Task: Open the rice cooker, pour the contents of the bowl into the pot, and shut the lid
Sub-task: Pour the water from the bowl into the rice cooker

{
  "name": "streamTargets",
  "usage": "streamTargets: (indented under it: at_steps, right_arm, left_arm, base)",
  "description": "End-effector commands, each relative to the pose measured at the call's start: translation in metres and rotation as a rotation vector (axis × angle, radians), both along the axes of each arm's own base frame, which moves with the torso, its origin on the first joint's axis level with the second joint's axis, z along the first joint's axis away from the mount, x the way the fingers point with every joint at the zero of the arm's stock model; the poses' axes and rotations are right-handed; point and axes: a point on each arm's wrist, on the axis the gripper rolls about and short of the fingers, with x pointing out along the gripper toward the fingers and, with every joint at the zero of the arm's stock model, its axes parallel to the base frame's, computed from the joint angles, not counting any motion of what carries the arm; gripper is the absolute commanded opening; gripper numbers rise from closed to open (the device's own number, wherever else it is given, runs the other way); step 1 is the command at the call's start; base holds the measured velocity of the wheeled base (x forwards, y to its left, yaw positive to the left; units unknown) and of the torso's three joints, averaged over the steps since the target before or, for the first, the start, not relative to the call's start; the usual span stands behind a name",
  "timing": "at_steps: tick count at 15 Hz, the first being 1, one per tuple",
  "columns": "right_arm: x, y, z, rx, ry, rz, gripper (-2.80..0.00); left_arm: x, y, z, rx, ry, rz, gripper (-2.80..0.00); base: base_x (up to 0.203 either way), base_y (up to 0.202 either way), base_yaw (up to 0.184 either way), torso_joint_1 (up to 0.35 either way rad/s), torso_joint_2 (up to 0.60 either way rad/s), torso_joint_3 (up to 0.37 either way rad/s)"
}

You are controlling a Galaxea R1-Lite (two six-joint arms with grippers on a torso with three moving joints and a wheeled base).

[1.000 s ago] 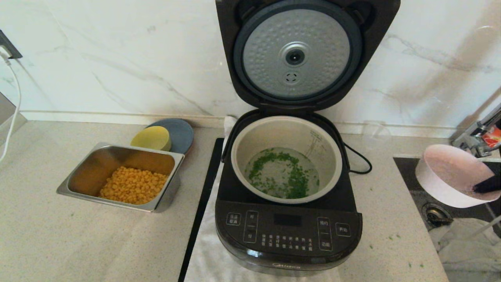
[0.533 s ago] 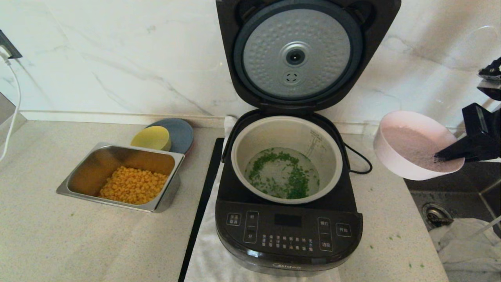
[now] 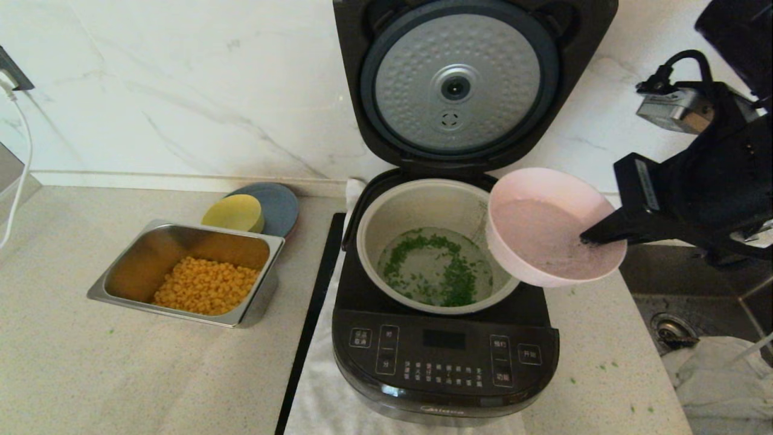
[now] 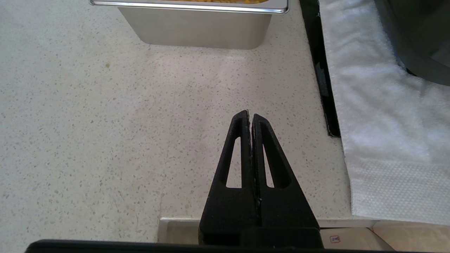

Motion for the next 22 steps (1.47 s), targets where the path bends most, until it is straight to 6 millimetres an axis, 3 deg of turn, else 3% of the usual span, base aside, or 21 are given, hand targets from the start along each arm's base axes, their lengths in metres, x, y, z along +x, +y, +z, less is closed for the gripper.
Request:
streamTargets:
  at_steps: [1, 4, 12, 22]
  right_arm:
    - [0.011, 0.036, -0.015, -0.049, 0.003, 0.043, -2.8]
    - [0.021, 0.058, -0.022, -0.047, -0.053, 0.05, -2.8]
    - [0.057, 0.086, -0.036, -0.038, -0.19, -0.019, -2.8]
    - [0.082, 0.093, -0.048, -0.123, -0.299, -0.138, -2.8]
  left_arm:
    - [0.0, 0.0, 0.0, 0.0, 0.0, 0.0, -2.8]
    - [0.0, 0.0, 0.0, 0.0, -0.001, 0.001, -2.8]
    - [0.0, 0.0, 0.0, 0.0, -0.001, 0.0, -2.8]
    - [0.0, 0.0, 0.0, 0.002, -0.001, 0.0, -2.8]
  base:
    - [0.0, 0.0, 0.0, 0.0, 0.0, 0.0]
    - [0.0, 0.0, 0.0, 0.0, 0.0, 0.0]
    - [0.0, 0.0, 0.0, 0.0, 0.0, 0.0]
    - [0.0, 0.0, 0.0, 0.0, 0.0, 0.0]
